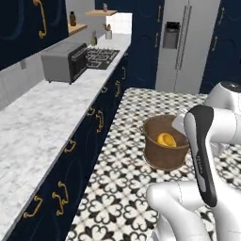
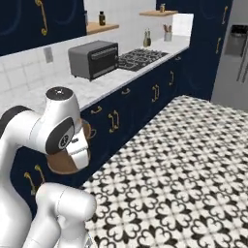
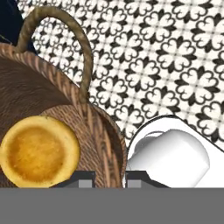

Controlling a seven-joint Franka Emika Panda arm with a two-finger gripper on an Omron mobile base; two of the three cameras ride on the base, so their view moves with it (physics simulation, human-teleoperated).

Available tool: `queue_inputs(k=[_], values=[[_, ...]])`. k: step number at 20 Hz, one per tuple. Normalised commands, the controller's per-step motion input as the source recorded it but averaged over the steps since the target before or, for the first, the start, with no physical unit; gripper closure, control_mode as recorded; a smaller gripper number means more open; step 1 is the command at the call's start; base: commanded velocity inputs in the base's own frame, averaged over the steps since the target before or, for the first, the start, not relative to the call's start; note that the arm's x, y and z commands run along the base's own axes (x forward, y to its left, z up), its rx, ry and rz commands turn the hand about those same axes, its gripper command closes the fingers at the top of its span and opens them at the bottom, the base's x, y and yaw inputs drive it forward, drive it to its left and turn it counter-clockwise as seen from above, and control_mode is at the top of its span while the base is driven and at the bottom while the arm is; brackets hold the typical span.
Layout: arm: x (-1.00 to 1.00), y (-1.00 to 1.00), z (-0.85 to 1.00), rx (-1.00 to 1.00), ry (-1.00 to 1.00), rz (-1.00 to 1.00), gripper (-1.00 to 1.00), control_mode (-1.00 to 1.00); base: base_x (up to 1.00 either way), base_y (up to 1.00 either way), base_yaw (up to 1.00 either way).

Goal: Open the cabinet, pick up the bread from the cabinet and place it in the basket. Then move the basket to the dining counter.

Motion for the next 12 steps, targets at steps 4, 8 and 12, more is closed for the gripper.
queue_inputs(k=[4,8,12], values=[[0.0,0.0,0.0,0.0,0.0,0.0,1.0,1.0,0.0,-0.18,-0.93],[0.0,0.0,0.0,0.0,0.0,0.0,1.0,1.0,0.0,-0.18,-0.93],[0.0,0.0,0.0,0.0,0.0,0.0,1.0,1.0,0.0,-0.18,-0.92]])
